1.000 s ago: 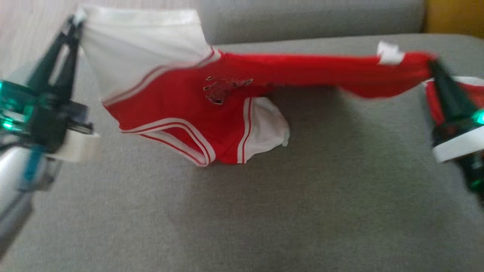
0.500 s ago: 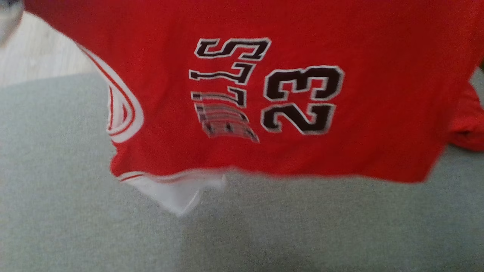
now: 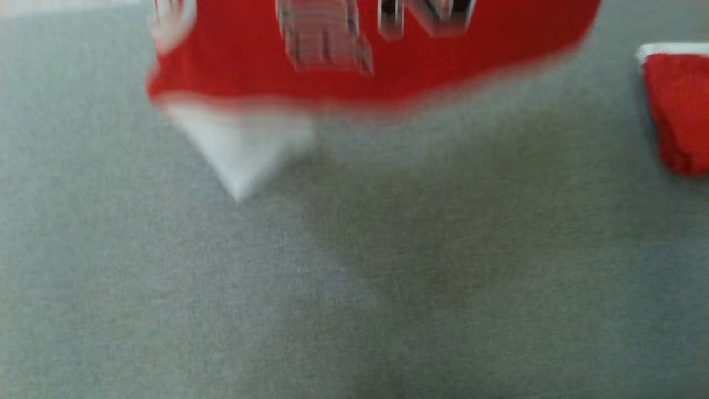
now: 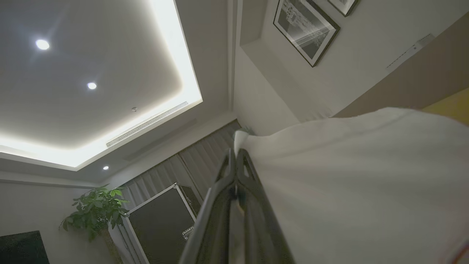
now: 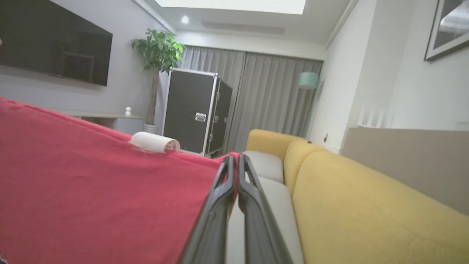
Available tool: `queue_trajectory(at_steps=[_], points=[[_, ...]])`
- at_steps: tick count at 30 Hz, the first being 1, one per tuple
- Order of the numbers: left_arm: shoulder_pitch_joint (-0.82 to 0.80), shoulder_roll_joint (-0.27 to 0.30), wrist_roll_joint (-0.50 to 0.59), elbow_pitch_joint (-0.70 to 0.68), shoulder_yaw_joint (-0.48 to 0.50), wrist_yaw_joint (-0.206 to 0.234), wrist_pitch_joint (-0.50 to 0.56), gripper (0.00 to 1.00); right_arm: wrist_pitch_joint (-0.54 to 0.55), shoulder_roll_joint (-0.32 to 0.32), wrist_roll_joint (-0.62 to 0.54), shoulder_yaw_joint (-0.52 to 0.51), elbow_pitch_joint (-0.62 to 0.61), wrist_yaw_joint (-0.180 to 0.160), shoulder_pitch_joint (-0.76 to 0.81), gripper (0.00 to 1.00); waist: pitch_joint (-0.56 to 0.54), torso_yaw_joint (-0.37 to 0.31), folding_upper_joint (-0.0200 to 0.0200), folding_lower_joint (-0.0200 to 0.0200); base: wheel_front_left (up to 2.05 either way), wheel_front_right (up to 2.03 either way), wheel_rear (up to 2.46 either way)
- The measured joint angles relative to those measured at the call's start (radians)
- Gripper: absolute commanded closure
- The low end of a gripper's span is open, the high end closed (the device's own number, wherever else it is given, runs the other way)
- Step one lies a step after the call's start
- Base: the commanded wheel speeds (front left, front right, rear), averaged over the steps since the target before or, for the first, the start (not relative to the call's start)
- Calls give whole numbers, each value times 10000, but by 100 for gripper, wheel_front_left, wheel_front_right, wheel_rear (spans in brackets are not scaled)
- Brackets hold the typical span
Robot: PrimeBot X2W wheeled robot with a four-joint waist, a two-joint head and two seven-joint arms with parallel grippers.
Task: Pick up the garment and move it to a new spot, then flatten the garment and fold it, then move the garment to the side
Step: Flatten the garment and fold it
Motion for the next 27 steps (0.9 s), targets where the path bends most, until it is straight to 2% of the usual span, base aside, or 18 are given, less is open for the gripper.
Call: queue_trajectory(at_steps=[2, 5, 11, 15, 19, 22, 23, 24, 27], points=[[-537, -215, 219, 265, 15, 161, -238, 100, -512, 31, -301, 58, 441, 0, -626, 100, 350, 41, 0, 0, 0, 0, 0], [-873, -481, 299, 343, 71, 86, -366, 100, -884, 48, -604, 228, 888, 0, -1187, 100, 769, 122, 0, -1, 0, 0, 0], [-183, -594, 295, -529, 251, -173, -395, 100, -1060, -56, -663, 965, 1386, 0, -1220, 100, 1439, 398, 0, -2, 0, 0, 0], [1567, -585, 238, -1287, 288, -284, -397, 100, -1116, -98, -336, 1264, 1601, 0, -823, 100, 1671, 657, 0, -2, 0, 0, 0], [3810, -376, 244, -2136, 293, -257, -395, 100, -1131, -58, -82, 1252, 1551, 0, 429, 100, 1544, 767, 0, -2, 0, 0, 0], [5401, -92, 286, -2938, 307, -146, -395, 100, -1131, -127, 69, 922, 1319, 0, 1697, 100, 1266, 789, 1, -7, 0, 0, 0], [5401, -92, 286, -2938, 307, -146, -395, 100, -1131, -127, 69, 922, 1319, 0, 1697, 100, 1266, 789, 1, -7, 0, 0, 0], [6450, 123, 295, -3409, 357, 15, -393, 100, -1131, -190, 86, 639, 1072, 0, 2557, 100, 1049, 793, 1, -6, 0, 0, 0], [8161, 512, 293, -4061, 447, 261, -393, 100, -1131, -280, 88, 194, 535, 0, 3943, 100, 671, 775, 1, -8, 0, 0, 0]])
